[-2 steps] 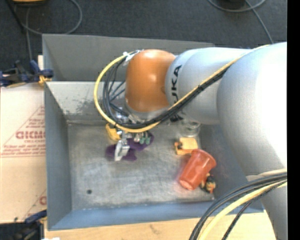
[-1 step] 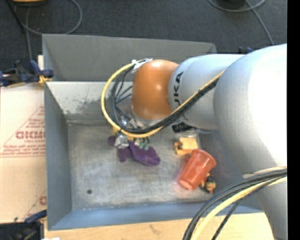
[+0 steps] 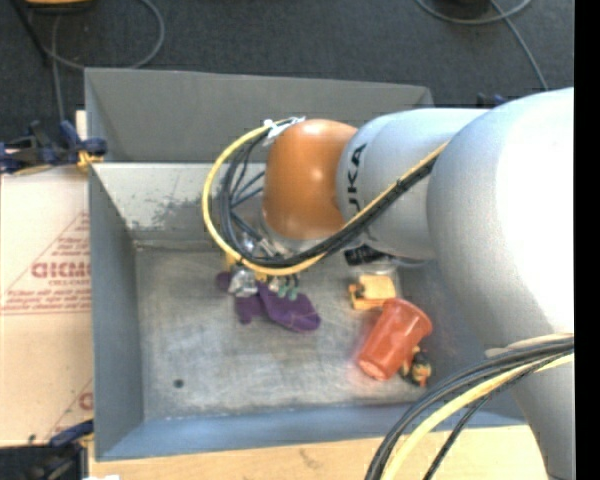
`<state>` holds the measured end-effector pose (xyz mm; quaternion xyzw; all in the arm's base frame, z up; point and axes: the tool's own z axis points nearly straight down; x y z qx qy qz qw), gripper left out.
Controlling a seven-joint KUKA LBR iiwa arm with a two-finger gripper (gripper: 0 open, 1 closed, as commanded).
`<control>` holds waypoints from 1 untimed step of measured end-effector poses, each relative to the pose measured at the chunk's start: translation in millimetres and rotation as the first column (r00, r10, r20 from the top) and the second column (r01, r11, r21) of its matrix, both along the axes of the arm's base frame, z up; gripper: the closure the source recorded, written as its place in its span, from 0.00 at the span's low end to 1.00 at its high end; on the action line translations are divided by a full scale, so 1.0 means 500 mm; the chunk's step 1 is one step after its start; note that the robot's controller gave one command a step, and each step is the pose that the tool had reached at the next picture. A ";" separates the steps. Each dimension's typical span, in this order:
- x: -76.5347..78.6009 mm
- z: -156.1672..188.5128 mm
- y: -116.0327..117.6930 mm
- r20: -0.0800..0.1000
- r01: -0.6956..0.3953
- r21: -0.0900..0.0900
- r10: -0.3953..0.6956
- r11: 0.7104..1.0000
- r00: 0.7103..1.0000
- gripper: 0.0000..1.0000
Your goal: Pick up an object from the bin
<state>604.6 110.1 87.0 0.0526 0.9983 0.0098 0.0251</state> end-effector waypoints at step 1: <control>0.018 0.375 0.054 -0.039 -0.124 -0.017 0.124 0.992 0.992 1.00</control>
Offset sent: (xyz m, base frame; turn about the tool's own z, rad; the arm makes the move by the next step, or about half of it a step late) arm 0.0000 0.0000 0.0000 0.0000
